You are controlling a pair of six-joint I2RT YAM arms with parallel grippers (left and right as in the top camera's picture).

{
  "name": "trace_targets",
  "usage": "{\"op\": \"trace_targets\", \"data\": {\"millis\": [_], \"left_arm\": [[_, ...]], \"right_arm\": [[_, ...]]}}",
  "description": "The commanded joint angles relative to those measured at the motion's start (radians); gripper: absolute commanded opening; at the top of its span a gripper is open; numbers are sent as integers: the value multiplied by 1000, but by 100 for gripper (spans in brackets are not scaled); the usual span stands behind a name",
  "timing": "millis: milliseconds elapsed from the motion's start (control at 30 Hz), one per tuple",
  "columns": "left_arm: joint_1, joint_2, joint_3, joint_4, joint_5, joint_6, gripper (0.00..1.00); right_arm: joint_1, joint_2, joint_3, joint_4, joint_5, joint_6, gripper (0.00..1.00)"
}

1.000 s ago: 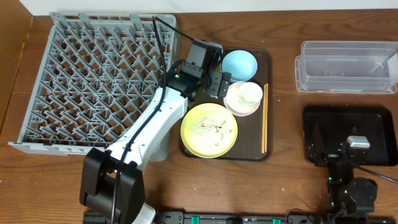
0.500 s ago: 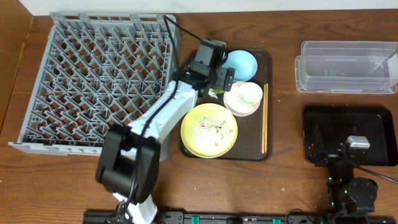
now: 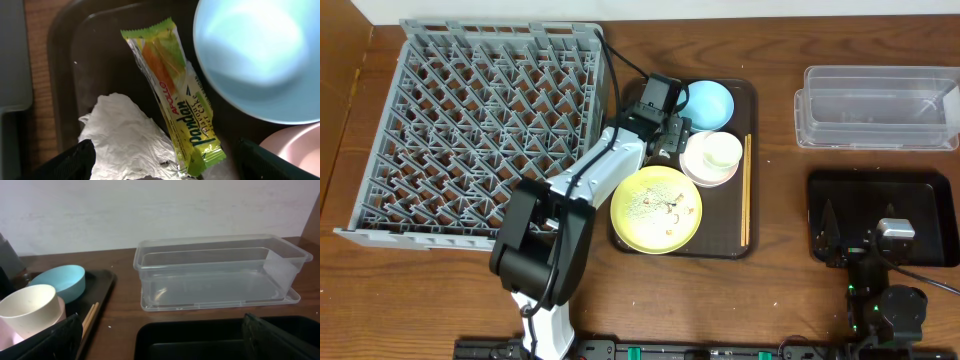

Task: Sort waste into correct bins and load items into the dishwasher

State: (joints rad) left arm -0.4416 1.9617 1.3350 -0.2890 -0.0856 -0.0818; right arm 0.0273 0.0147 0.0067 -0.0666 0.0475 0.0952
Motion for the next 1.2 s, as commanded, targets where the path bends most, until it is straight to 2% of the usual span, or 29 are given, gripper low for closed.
{"op": "trace_targets", "data": {"millis": [0,300,567,667,933,1167], "left_arm": [[-2,32,17,-3,-15,-6,86],[-3,74,17,27,0,-6,85],[-3,74,17,65,40,-6,76],[-3,76,17,67,94,-6,75],[-2,78,10,55,93,-6,69],[-2,87,10,43,93,-6,68]], "right_arm": [[-7,0,-1,-4,0,4,99],[-7,0,-1,-4,0,4,99],[-7,0,-1,-4,0,4,99],[-7,0,-1,-4,0,4,99],[-7,0,-1,-4,0,4,99],[-7,0,-1,-4,0,4,99]]}}
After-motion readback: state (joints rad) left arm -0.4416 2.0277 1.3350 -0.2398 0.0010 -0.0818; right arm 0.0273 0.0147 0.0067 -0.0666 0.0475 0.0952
